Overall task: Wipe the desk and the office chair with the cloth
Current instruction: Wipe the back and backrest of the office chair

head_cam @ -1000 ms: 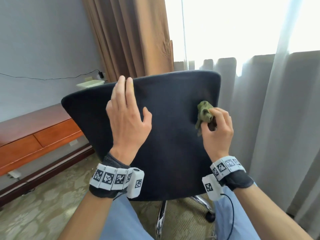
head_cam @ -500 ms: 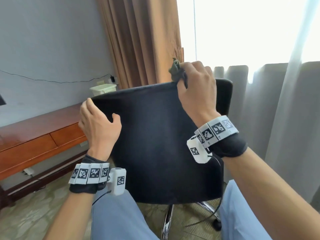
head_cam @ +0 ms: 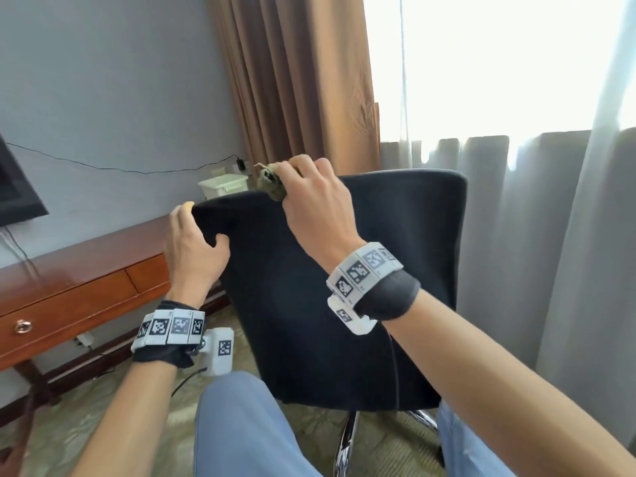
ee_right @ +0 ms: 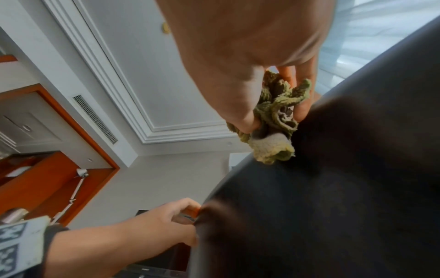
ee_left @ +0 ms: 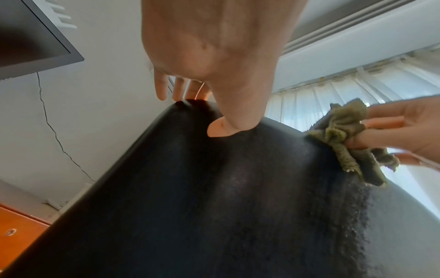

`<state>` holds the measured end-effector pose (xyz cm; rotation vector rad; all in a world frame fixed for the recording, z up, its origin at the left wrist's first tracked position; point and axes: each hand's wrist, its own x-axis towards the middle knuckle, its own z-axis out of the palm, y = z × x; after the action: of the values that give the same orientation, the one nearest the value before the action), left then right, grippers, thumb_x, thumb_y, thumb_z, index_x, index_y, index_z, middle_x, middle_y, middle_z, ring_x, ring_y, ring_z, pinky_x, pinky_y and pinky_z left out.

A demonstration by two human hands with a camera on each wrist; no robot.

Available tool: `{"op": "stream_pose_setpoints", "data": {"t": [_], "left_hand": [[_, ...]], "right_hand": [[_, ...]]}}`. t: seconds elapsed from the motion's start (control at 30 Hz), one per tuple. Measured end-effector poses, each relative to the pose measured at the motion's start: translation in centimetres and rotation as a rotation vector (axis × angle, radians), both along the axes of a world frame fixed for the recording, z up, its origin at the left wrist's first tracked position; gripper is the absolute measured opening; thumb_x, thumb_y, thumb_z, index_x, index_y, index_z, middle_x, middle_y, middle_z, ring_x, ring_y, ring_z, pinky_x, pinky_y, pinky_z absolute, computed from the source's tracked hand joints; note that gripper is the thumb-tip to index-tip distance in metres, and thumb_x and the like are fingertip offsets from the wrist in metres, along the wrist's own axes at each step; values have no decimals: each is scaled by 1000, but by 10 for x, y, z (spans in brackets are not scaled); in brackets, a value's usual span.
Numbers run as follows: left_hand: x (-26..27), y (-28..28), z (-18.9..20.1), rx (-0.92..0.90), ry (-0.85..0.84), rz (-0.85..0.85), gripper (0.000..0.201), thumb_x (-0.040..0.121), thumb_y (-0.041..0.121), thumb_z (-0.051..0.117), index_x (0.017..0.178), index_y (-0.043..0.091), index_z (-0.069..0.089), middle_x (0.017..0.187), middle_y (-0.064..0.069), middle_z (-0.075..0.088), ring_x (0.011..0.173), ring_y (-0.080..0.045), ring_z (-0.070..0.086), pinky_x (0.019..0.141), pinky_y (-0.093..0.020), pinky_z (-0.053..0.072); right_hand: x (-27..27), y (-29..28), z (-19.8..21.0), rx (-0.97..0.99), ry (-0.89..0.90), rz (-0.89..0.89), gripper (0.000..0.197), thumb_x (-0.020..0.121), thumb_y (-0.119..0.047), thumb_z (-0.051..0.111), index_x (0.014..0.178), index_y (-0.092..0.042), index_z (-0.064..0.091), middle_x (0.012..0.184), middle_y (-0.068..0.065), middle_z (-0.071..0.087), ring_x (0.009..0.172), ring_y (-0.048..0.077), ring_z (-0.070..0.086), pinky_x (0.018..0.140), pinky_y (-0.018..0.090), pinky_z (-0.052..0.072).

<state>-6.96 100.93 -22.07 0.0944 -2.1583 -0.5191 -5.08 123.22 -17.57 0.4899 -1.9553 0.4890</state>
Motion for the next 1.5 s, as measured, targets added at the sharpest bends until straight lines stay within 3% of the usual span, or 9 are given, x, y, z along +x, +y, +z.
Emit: {"op": "stream_pose_setpoints", "data": {"t": [0.3,0.5,0.7,0.8,0.97,1.1,1.2,1.4,1.5], "left_hand": [[27,38,2,-83,133,-42,45,86,18,63,128,5,52,128,-15,53,117,-32,47,91,-35,40],[60,77,-2,-162,172,-181,49,84,17,54,133,9,56,130,-9,55,121,-26,47,105,-42,46],[77,124,3,-98,141,-471,64,86,-4,54,148,13,50,140,-1,57,130,-15,46,115,-32,40],[81,134,3,-52,115,-601,70,91,-9,53,155,18,38,147,1,49,124,-5,50,104,-18,47],[75,140,-8,0,135,-565,66,92,-10,50,150,19,42,146,1,47,119,-5,53,92,-7,47],[67,147,-18,-4,72,-580,65,90,-13,45,146,19,46,143,3,47,120,-5,53,96,-20,51],[59,155,-22,-2,39,-599,65,88,-13,44,144,19,48,141,5,48,120,-6,53,96,-26,52],[18,174,-20,-28,-37,-604,65,87,-13,46,144,18,49,141,7,48,118,-5,53,98,-16,45],[-14,190,-18,-45,-75,-614,65,87,-13,46,144,17,50,142,6,48,120,-7,53,103,-20,45]], "right_hand": [[4,90,4,-214,-51,-176,28,93,-12,54,119,-15,64,117,5,64,103,31,57,80,42,51],[17,91,-5,-271,-86,-123,32,92,-10,58,123,-16,65,119,5,64,107,30,54,85,39,48],[39,79,-4,-237,-118,46,34,92,-13,65,125,-17,67,117,1,66,104,26,57,91,32,45],[54,83,-1,-209,-145,108,33,91,-15,69,123,-17,69,111,0,69,99,24,61,90,41,54],[72,91,-10,-155,-134,84,29,93,-15,69,122,-16,69,113,0,68,101,22,59,86,39,56],[75,88,-24,-95,-91,21,25,96,-15,66,120,-18,68,114,-2,66,101,21,55,75,28,45],[61,99,-37,-72,-112,-96,24,95,-14,65,118,-17,69,114,0,65,102,24,55,72,33,48],[15,157,-64,-133,-18,-225,19,92,-13,70,109,-19,73,112,-3,66,99,26,51,63,37,51],[-7,187,-66,-184,3,-241,23,92,-13,67,113,-20,74,114,-3,66,101,27,52,66,37,51]]}}
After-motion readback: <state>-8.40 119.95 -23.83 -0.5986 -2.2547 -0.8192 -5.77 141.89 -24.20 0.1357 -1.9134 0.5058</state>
